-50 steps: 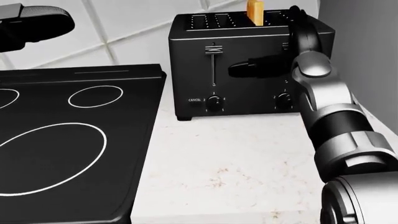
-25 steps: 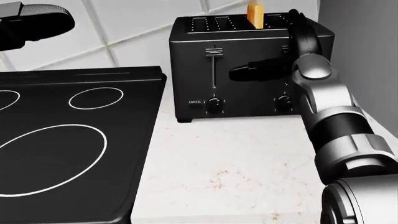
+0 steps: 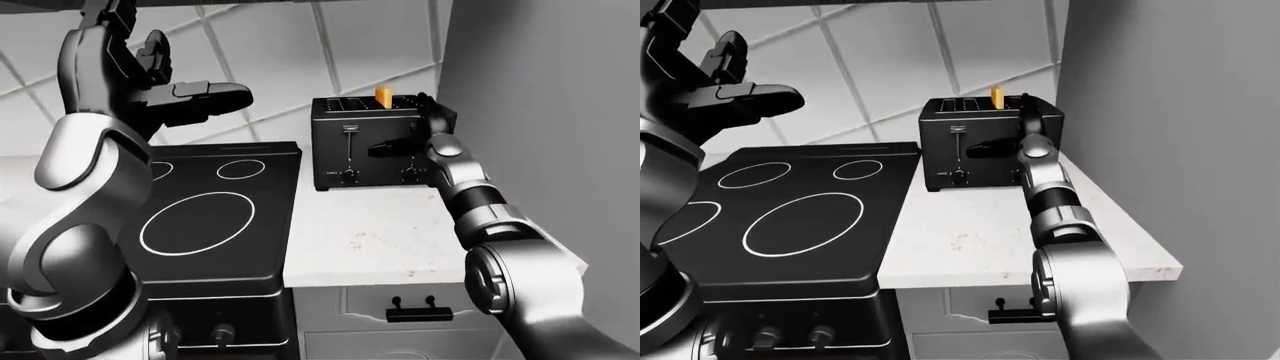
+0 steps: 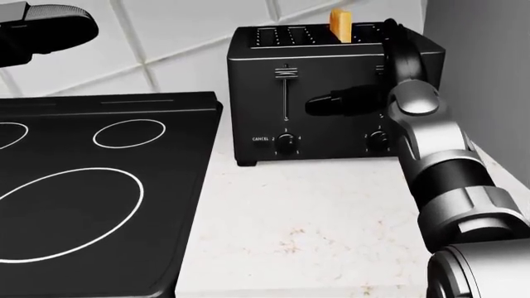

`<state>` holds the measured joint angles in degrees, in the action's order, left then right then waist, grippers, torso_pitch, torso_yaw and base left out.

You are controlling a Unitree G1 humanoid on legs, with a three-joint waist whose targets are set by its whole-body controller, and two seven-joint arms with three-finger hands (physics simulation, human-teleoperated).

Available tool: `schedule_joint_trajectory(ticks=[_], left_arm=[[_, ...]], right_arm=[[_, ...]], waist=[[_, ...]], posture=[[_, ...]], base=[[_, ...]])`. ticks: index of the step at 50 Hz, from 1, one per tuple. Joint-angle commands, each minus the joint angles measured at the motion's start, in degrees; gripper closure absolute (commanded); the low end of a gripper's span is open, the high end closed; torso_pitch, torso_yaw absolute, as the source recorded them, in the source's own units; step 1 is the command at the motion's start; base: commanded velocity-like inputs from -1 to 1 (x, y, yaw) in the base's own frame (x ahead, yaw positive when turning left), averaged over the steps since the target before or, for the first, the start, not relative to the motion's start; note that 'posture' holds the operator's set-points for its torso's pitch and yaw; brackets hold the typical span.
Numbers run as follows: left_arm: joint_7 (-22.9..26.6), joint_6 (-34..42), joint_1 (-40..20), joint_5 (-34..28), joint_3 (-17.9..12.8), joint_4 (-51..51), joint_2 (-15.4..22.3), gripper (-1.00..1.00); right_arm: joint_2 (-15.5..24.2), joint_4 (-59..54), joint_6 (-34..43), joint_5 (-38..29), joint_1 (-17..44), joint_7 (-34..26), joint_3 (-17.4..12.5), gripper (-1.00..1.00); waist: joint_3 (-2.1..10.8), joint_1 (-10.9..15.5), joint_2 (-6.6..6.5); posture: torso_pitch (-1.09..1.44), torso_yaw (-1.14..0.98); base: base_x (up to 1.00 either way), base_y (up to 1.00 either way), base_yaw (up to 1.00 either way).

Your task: Push down the lever of the toaster to turn it on.

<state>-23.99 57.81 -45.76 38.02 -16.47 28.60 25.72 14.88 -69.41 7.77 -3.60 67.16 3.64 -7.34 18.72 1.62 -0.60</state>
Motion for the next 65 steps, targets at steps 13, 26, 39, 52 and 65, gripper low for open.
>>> schedule_joint_trajectory(ticks=[13,26,39,52,65], left_arm=[[0.0,-1.5,-1.5,-0.2,-0.3,0.5,0.6,-1.0],[0.1,-1.3,-1.5,-0.3,-0.4,0.6,0.5,-1.0],[0.3,-1.5,-1.5,-0.5,-0.3,0.4,0.5,-1.0],[0.4,-1.7,-1.3,-0.7,-0.3,0.4,0.3,-1.0],[0.2,-1.4,-1.6,-0.3,-0.4,0.6,0.5,-1.0]], right_arm=[[0.8,-0.4,6.4,-1.0,2.0,-1.7,0.2,-1.0],[0.8,-0.5,9.2,-1.4,2.3,-2.4,0.1,-1.0],[0.6,-1.0,8.7,-1.5,1.0,-2.5,0.0,-1.0],[0.3,-1.3,8.4,-1.5,-0.2,-2.5,-0.1,-1.0],[0.1,-1.7,7.7,-1.3,-1.6,-2.3,-0.2,-1.0]], waist=[[-0.02,0.1,-0.17],[-0.01,0.2,-0.16],[0.04,0.2,-0.14],[0.08,0.2,-0.1],[0.16,0.3,-0.07]], posture=[[-0.47,0.0],[-0.47,0.0],[-0.47,0.0],[-0.47,0.0],[-0.47,0.0]], base=[[0.0,0.0,0.0],[0.0,0.0,0.0],[0.0,0.0,0.0],[0.0,0.0,0.0],[0.0,0.0,0.0]])
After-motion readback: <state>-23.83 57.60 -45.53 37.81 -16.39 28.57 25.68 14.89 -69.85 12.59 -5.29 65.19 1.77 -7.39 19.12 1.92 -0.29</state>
